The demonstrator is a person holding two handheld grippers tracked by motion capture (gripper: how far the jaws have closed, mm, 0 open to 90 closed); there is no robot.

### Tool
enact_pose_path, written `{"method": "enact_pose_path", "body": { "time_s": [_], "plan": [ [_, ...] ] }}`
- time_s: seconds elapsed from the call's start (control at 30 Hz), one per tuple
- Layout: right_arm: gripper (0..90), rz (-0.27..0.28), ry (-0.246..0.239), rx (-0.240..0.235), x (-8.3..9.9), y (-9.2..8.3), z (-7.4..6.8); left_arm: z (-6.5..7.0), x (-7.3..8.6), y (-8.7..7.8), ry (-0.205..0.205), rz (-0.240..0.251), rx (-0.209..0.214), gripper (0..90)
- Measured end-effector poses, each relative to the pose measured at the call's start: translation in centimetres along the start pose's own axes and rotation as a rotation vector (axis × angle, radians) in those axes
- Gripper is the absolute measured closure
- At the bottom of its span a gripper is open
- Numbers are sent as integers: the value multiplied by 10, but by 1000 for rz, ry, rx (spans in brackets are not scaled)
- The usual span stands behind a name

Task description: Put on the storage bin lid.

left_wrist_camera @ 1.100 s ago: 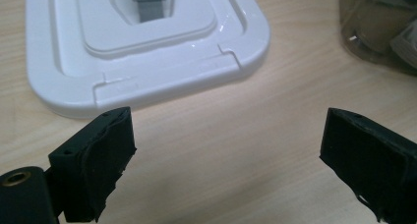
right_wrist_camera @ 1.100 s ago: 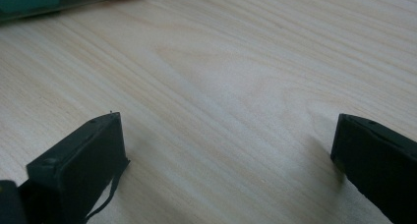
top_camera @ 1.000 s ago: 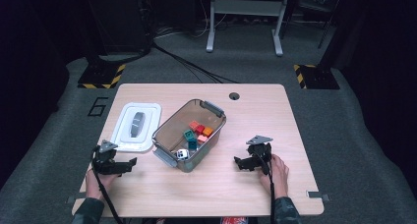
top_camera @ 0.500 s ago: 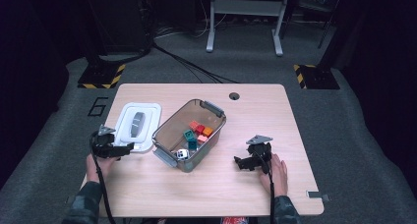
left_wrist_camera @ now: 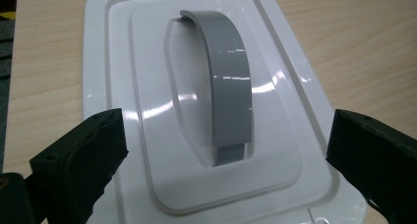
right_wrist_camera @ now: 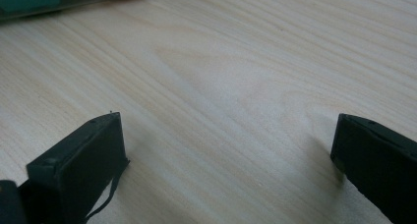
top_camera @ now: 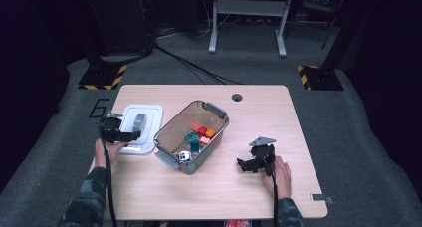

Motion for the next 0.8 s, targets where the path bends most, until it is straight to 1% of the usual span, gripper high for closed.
{"method": "enact_pose_path", "body": {
  "time_s": [0.07,0.1,0.13,0.17,0.23,0.27,0.3,0.33,0.37,0.4,0.47,0.5,0.53,0.57,0.6,0.63,0.73,0.77,0.8],
  "plan": [
    [0,1,-2,-1,0,0,0,-1,-4,3,-7,9,-7,8],
    [0,-1,-8,-5,0,0,0,-1,-4,7,4,-2,-14,8],
    [0,0,-1,-1,0,0,0,-1,-5,9,-6,-17,0,0],
    [0,1,-1,-1,0,0,0,-1,-6,11,-18,-13,7,0],
    [0,0,-1,-1,0,0,0,-3,-11,13,-53,-13,4,0],
    [0,1,-2,-1,0,0,0,-3,-12,14,-39,-15,1,0],
    [0,1,-4,-1,0,0,0,-2,-14,16,-50,-28,4,0],
    [0,1,-3,-1,0,0,0,-2,-16,17,-57,-25,13,1],
    [0,1,-2,-1,0,0,0,-2,-20,17,-72,-20,18,1],
    [0,1,-2,-1,0,0,0,-2,-23,17,-73,-6,10,12],
    [0,1,-2,-1,0,0,0,-3,-26,20,-86,-12,15,39],
    [0,1,-2,-1,0,0,0,-3,-27,21,-95,-15,20,64],
    [0,1,-3,-1,0,0,0,-3,-29,23,-97,-18,14,97],
    [0,3,-6,-1,0,0,1,-3,-30,24,-95,-15,9,140],
    [0,0,-5,-3,0,0,0,-4,-29,26,-82,-24,-3,175],
    [0,2,-2,-1,0,0,0,-3,-28,29,-78,-29,-3,190],
    [0,1,-4,-1,0,0,0,-3,-26,34,-75,-47,-8,326],
    [0,2,-3,-1,0,0,0,-3,-26,36,-83,-42,-14,408],
    [0,1,-4,-1,0,0,0,-3,-25,36,-83,-47,-12,468]
  ]
}}
Point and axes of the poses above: each handheld gripper's, and its own axes: y roughly forward along the jaws, x roughly out of its underside, z roughly to its right, the point moved 9 cm from there along y, roughly forward along the jaws, and after that the axes turned 5 degrees about -x, right-handed, at the moved point
